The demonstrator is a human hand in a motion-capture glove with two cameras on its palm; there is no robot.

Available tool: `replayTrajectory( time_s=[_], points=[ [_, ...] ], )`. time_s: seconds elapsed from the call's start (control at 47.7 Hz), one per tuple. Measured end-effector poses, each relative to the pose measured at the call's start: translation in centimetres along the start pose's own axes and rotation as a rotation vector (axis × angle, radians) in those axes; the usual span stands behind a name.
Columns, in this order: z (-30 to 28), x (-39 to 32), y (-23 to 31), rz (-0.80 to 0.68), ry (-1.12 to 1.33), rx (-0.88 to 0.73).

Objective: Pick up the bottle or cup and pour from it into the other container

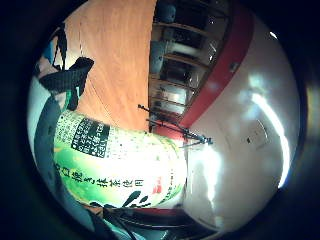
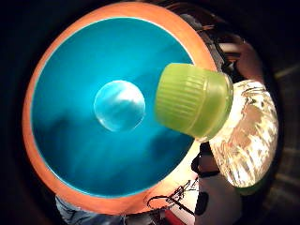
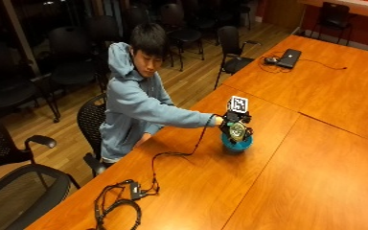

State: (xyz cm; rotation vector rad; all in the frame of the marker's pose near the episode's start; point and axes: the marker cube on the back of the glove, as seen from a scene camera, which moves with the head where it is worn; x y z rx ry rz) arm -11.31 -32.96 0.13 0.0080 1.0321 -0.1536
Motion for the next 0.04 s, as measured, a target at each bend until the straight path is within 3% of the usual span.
replayTrajectory(
  time_s=[0.042],
  points=[
    [0.41,0.18,0.35,-0.048,0.076,-0.001]
  ],
)
